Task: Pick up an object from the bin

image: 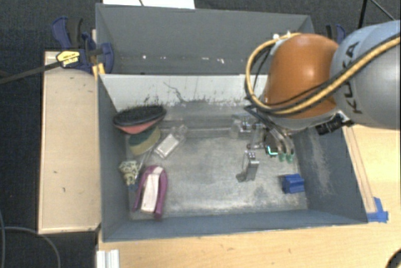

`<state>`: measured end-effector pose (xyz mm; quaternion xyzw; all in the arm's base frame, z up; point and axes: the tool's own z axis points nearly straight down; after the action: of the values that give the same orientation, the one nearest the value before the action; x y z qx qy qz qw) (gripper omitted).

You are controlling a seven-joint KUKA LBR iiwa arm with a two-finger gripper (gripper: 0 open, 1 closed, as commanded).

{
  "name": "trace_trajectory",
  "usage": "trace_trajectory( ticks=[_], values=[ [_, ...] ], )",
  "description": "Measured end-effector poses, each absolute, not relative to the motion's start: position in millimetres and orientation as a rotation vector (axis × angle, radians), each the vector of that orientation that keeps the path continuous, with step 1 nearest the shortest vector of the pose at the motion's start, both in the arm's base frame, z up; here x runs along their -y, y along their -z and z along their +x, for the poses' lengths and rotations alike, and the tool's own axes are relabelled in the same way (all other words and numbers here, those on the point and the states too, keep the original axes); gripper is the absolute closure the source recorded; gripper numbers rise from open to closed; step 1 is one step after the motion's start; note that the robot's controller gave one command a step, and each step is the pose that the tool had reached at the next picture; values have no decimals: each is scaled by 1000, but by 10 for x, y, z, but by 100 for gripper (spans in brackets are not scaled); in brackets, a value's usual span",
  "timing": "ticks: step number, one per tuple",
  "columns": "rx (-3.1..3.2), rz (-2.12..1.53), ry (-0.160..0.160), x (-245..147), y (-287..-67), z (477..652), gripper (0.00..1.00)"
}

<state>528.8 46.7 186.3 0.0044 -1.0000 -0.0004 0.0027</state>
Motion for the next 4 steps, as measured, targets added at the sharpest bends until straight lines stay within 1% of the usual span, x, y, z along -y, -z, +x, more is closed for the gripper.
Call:
trace_trajectory(
  ticks=[1, 2, 3, 4],
  values=[
    [3135, -257, 1, -271, -1947, 5288, 0],
    [3095, -505, -4, 648, -970, 5045, 0],
    [3130, 273, -2, 1137, -766, 5062, 0],
    [3131, 269, 1, 1117, -770, 5066, 100]
  ],
)
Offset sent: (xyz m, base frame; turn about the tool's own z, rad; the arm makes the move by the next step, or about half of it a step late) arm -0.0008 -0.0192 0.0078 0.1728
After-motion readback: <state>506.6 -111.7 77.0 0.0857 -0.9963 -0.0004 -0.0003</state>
